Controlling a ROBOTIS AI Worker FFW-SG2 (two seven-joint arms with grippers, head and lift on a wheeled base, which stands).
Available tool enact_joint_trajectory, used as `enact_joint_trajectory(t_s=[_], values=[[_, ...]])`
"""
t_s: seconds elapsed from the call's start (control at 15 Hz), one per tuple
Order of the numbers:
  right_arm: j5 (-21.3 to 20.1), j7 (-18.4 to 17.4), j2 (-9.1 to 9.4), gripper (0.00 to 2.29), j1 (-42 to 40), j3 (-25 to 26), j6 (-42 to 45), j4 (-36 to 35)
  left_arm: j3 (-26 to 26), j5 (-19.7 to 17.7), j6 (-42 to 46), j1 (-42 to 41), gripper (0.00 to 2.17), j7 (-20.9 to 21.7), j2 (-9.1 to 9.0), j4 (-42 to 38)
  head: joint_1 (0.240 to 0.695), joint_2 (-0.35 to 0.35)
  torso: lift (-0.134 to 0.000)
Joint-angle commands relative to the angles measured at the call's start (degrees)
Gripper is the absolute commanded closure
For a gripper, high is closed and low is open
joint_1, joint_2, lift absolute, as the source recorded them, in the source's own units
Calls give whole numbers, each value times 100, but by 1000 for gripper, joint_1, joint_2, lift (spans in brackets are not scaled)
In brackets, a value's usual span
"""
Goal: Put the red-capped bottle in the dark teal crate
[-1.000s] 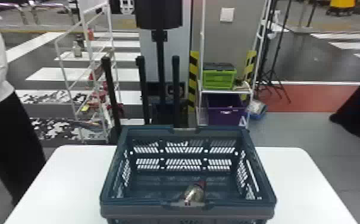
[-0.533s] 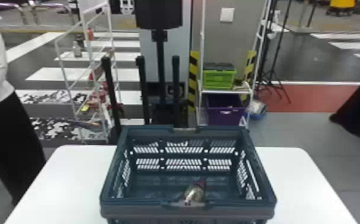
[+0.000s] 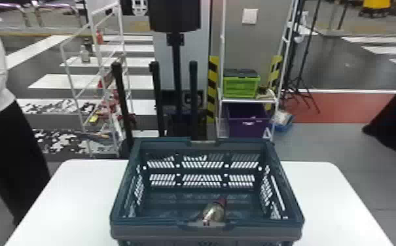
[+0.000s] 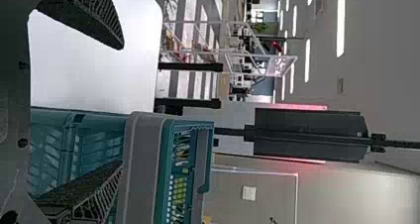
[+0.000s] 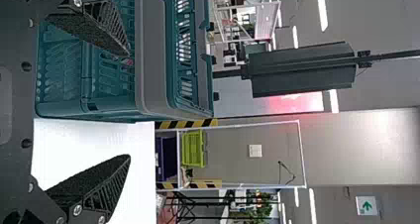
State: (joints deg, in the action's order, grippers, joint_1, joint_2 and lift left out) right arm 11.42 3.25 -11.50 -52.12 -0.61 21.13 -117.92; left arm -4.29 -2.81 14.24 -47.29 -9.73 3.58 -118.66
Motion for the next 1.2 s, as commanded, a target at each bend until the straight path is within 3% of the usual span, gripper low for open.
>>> enact_joint_trajectory(t_s=[0.0, 1.13], values=[[-8, 0, 7, 151, 0, 0, 0, 6, -11, 0, 3, 0, 53, 24, 2, 1, 499, 0, 0], [-35, 0, 16, 151, 9, -44, 0, 6, -81, 9, 267, -17, 53, 77, 28, 124, 499, 0, 0]])
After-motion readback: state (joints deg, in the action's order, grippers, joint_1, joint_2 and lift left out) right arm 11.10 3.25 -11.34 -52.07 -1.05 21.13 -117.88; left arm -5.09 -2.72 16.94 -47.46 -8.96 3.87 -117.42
